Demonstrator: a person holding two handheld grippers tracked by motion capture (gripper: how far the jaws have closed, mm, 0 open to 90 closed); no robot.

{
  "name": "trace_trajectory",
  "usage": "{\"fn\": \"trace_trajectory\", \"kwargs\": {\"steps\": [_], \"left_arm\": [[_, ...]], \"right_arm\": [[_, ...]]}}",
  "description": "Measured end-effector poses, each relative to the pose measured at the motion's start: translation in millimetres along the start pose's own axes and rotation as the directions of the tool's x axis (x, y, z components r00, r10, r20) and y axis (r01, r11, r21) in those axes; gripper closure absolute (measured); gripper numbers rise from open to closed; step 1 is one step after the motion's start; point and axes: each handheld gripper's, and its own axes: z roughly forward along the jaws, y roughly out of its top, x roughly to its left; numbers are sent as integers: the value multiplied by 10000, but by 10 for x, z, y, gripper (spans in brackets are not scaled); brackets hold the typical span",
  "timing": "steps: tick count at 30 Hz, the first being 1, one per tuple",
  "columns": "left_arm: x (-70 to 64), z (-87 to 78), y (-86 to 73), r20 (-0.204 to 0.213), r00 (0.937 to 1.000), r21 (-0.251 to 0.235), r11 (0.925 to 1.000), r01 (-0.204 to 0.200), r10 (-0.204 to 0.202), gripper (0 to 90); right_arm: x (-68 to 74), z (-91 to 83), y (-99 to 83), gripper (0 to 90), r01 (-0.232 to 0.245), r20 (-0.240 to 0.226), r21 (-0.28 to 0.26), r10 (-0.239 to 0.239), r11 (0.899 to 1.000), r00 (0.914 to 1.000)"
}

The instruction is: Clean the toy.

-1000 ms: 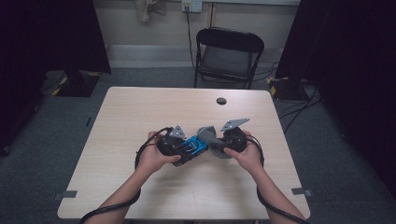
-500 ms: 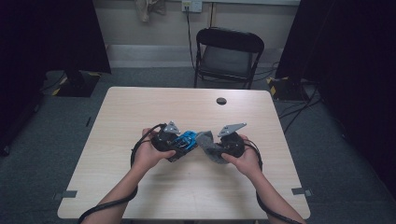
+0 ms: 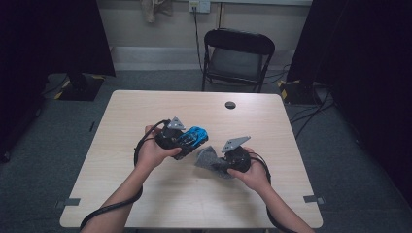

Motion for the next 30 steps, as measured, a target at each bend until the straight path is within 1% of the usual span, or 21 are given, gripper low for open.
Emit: {"fn": "trace_trajectory", "kwargs": {"steps": [2,3,4,5,7,8,9,10,12,16,18,19,21,22,23,24,25,26,27,28,30], "left_arm": [[-17,-3,41,84,10000,-58,10000,-11,12,283],[-56,4,113,300,9995,-222,9998,-16,22,283],[-56,4,113,300,9995,-222,9998,-16,22,283],[-101,21,174,312,9994,-230,9996,-150,157,283],[-121,34,196,344,9993,-248,9996,-158,167,283],[-137,48,211,393,9991,-277,9995,-148,159,283],[-163,76,224,454,9988,-304,9994,-169,183,282],[-163,76,224,454,9988,-304,9994,-169,183,283],[-194,122,207,595,9981,-240,9996,-134,148,282],[-199,137,173,651,9979,-209,9998,-39,52,282],[-186,126,152,713,9975,-226,9997,46,-29,283],[-176,111,138,750,9972,-244,9997,84,-65,283],[-174,93,126,772,9969,-290,9995,152,-130,282],[-174,93,126,772,9969,-290,9995,152,-130,282],[-175,85,122,810,9966,-279,9995,140,-117,283],[-176,80,120,855,9963,-230,9997,121,-101,283],[-185,78,116,864,9962,-256,9996,129,-106,283],[-191,76,114,909,9958,-259,9996,111,-87,283],[-195,74,114,932,9956,-224,9997,50,-29,282],[-206,74,110,948,9955,-223,9997,50,-29,283],[-205,74,108,953,9954,-206,9998,50,-30,282]], "right_arm": [[21,19,16,722,87,-78,-37,-88,10000,9999],[66,62,53,722,210,-159,-53,-211,9998,9997],[89,85,72,722,275,-239,-91,-277,9996,9993],[112,107,90,722,317,-290,-110,-320,9994,9991],[152,145,121,722,406,-432,-107,-411,9991,9982],[165,158,130,722,397,-432,-193,-405,9990,9982],[165,166,135,722,256,-591,-397,-279,9989,9979],[165,166,135,722,256,-591,-397,-279,9989,9979],[155,165,151,723,5,-574,-725,-47,9974,9983],[112,153,141,725,-254,-382,-881,221,9958,9990],[70,122,122,727,-569,-247,-1096,545,9923,9982],[22,91,103,727,-724,64,-1184,737,9903,9973],[-37,57,81,728,-1006,276,-1373,1054,9854,9941],[-37,57,81,728,-1006,276,-1373,1054,9854,9941],[-90,27,64,728,-1223,566,-1469,1318,9816,9897],[-90,27,64,728,-1223,566,-1469,1318,9816,9897],[-145,2,48,728,-1480,756,-1655,1622,9750,9839],[-145,2,48,728,-1480,756,-1655,1622,9750,9839],[-169,-10,43,728,-1545,907,-1705,1716,9732,9810],[-218,-34,37,728,-1707,1077,-1814,1921,9685,9754],[-240,-47,37,728,-1777,1145,-1839,2006,9668,9730]]}}
